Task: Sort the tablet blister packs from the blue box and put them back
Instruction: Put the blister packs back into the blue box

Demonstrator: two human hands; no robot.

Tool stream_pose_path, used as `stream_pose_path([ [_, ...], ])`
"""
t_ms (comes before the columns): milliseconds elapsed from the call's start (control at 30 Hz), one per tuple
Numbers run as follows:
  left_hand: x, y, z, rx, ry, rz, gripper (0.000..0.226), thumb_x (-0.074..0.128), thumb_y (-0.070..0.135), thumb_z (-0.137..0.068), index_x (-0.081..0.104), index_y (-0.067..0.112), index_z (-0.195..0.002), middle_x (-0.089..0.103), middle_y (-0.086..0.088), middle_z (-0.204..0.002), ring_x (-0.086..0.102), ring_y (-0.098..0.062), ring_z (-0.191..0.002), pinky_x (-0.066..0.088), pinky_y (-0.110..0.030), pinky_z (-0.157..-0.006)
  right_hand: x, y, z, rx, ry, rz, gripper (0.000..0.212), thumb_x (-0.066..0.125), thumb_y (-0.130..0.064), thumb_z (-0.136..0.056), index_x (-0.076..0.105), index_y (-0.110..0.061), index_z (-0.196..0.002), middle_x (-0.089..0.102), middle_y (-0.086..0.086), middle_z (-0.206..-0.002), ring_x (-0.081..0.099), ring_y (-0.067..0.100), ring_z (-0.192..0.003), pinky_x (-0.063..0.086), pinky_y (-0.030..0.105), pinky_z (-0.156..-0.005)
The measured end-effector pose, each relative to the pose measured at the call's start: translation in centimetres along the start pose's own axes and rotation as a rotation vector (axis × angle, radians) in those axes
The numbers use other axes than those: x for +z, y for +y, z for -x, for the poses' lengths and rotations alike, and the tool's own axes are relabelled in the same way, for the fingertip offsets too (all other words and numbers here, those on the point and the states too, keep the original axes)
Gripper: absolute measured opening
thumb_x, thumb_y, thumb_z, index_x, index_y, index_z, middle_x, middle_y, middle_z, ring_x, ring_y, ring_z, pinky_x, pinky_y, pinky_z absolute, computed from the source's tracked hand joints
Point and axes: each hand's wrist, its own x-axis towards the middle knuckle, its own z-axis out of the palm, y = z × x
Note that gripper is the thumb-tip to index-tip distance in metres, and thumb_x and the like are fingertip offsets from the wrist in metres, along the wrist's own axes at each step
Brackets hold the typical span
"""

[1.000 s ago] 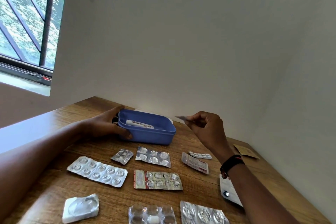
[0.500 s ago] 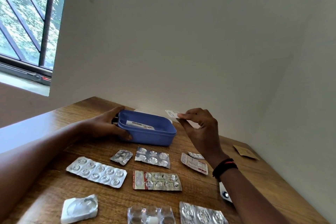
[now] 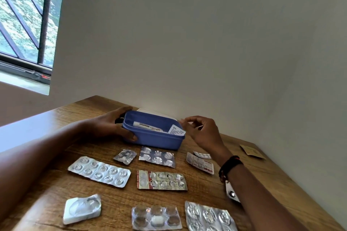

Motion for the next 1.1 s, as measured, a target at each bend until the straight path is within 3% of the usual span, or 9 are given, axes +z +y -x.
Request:
stream_pose_path([
  [167,0.1,-0.1,-0.1,-0.001,-0.011,0.035,0.110,0.085,0.048,-0.045,0.033,0.031,-0.141,0.055,0.007,-0.129,0.053,-0.011,-0.116,0.046,-0.031,-0.097,-5.3,2.5,-1.0,0.224,-0.138,0.140,0.022,0.073,-0.032,-0.084,0.075,-0.013,-0.096,0.072,0.003,-0.100,0.064,0.011,-0.089,0.051,0.028,-0.078],
  [300,0.1,-0.3,-0.3,0.012,-0.029,0.059,0.077,0.082,0.040,-0.053,0.042,0.045,-0.119,0.057,0.016,-0.120,0.055,-0.004,-0.110,0.046,-0.018,-0.080,-8.5,4.1,-0.1,0.414,-0.252,0.269,0.032,0.078,-0.037,-0.078,0.073,-0.008,-0.091,0.060,-0.006,-0.068,0.046,0.007,-0.058,0.033,0.020,-0.049],
  [367,0.0,-0.5,-0.5,0.015,-0.036,0.069,0.074,0.082,0.040,-0.055,0.041,0.046,-0.116,0.057,0.017,-0.118,0.055,-0.003,-0.108,0.045,-0.017,-0.078,-9.4,4.6,0.2,0.516,-0.344,0.264,0.026,0.080,-0.037,-0.076,0.073,-0.016,-0.090,0.052,-0.012,-0.062,0.040,0.009,-0.059,0.029,0.022,-0.050],
  [433,0.0,-0.7,-0.7,0.011,-0.035,0.080,0.075,0.088,0.038,-0.059,0.040,0.046,-0.116,0.056,0.019,-0.116,0.055,-0.003,-0.106,0.045,-0.017,-0.077,-9.7,4.6,0.6,0.559,-0.446,0.263,0.027,0.081,-0.038,-0.074,0.072,-0.022,-0.095,0.058,-0.009,-0.074,0.045,0.010,-0.067,0.033,0.024,-0.054],
  [533,-0.1,-1.0,-0.9,0.008,-0.037,0.086,0.075,0.088,0.038,-0.059,0.039,0.048,-0.115,0.054,0.020,-0.115,0.054,-0.002,-0.105,0.044,-0.018,-0.076,-9.2,4.7,0.7,0.509,-0.509,0.313,0.037,0.084,-0.044,-0.067,0.071,-0.027,-0.097,0.064,-0.006,-0.082,0.051,0.007,-0.070,0.036,0.021,-0.055],
  [667,-0.1,-1.0,-0.8,-0.003,-0.036,0.083,0.077,0.082,0.042,-0.052,0.037,0.050,-0.113,0.054,0.020,-0.116,0.053,-0.003,-0.106,0.045,-0.020,-0.078,-8.3,4.9,0.2,0.438,-0.517,0.329,0.018,0.082,-0.037,-0.073,0.072,-0.027,-0.084,0.066,-0.013,-0.069,0.055,-0.002,-0.058,0.039,0.015,-0.049],
  [867,-0.1,-1.1,-0.8,-0.023,-0.015,0.041,0.107,0.084,0.043,-0.051,0.029,0.035,-0.142,0.052,0.010,-0.128,0.051,-0.012,-0.118,0.045,-0.032,-0.097,-7.9,5.0,0.2,0.412,-0.563,0.369,0.025,0.077,-0.043,-0.076,0.069,-0.022,-0.086,0.068,-0.005,-0.082,0.057,0.008,-0.075,0.041,0.023,-0.060],
  [1000,-0.1,-0.7,-0.7,-0.022,-0.036,0.053,0.111,0.085,0.053,-0.041,0.030,0.037,-0.136,0.052,0.020,-0.117,0.053,-0.004,-0.108,0.046,-0.022,-0.083,-7.8,5.2,0.2,0.396,-0.496,0.179,0.023,0.080,-0.028,-0.077,0.067,-0.014,-0.089,0.071,0.007,-0.088,0.060,0.012,-0.072,0.044,0.022,-0.056],
  [1100,-0.1,-0.8,-0.8,-0.027,-0.031,0.066,0.113,0.085,0.046,-0.048,0.028,0.032,-0.144,0.051,0.020,-0.115,0.052,-0.003,-0.106,0.045,-0.019,-0.079,-7.6,5.0,0.0,0.299,-0.326,0.012,0.023,0.080,-0.015,-0.077,0.068,-0.005,-0.095,0.071,0.011,-0.081,0.063,0.013,-0.064,0.051,0.024,-0.055],
])
